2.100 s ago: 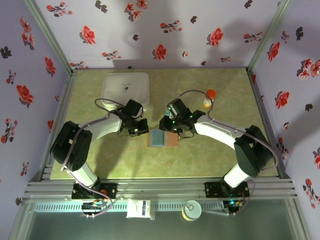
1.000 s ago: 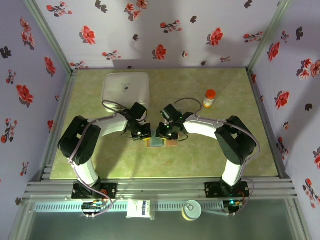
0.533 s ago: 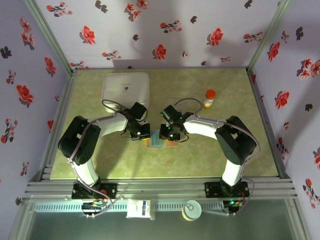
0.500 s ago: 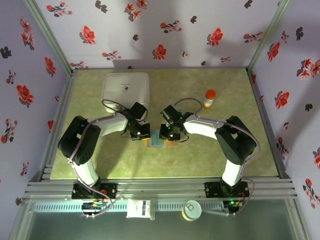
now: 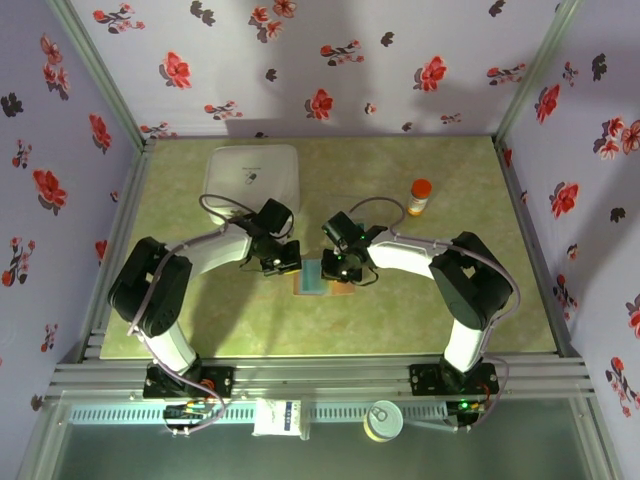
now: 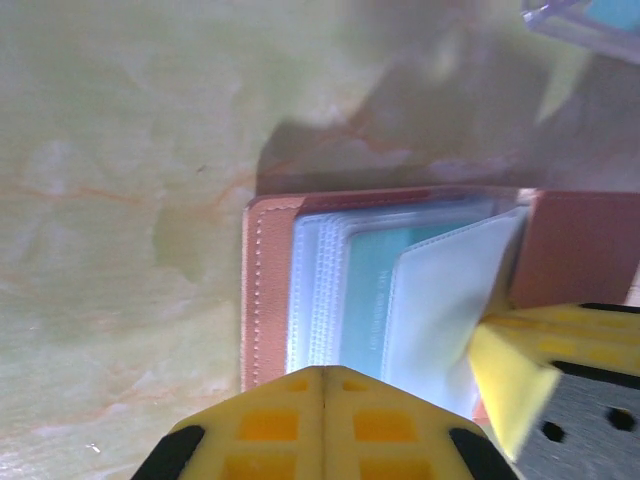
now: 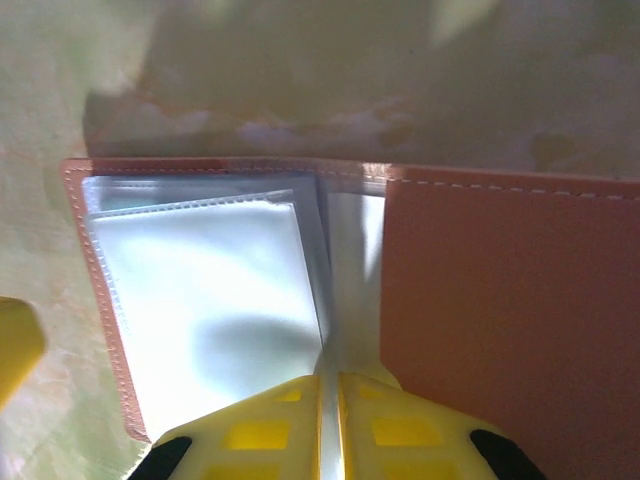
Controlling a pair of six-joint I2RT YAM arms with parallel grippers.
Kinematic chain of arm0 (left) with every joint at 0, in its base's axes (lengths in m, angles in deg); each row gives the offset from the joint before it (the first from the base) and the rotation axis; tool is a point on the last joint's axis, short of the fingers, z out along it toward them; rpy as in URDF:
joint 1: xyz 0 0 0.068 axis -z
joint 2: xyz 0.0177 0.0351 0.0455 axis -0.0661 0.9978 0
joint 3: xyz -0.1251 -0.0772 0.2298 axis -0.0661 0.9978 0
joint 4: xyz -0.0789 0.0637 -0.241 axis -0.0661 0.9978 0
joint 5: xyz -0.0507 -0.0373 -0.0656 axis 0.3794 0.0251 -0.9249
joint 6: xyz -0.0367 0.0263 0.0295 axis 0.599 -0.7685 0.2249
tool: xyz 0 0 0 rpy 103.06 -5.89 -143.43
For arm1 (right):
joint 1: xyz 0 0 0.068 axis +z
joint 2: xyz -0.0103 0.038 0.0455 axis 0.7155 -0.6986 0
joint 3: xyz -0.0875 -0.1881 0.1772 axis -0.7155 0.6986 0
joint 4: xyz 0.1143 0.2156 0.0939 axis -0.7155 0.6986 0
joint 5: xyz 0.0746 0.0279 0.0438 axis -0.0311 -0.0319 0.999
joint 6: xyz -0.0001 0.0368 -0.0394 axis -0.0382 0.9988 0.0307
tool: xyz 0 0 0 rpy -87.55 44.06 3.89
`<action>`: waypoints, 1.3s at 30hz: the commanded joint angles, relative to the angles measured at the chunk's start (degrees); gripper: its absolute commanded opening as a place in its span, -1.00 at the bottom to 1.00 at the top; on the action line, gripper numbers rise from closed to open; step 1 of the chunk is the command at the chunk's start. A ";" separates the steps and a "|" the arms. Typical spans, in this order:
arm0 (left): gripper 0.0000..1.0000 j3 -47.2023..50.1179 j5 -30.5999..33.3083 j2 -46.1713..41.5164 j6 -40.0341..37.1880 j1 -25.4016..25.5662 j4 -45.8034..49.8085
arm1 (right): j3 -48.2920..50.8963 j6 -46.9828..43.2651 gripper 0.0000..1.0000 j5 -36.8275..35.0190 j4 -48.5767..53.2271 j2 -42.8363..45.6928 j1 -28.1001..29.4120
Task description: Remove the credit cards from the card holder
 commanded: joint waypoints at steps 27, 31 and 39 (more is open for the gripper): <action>-0.54 1.48 -8.12 4.06 6.89 3.14 -10.75 | 3.48 2.09 -0.75 -0.53 -2.74 1.35 0.20; -0.57 1.52 -8.11 3.80 6.99 3.23 -10.85 | 3.64 2.17 -0.75 -0.57 -2.87 1.81 0.21; -0.41 1.31 -3.44 0.55 5.45 3.25 -5.96 | 4.30 2.27 -0.75 -0.36 -3.50 1.31 0.19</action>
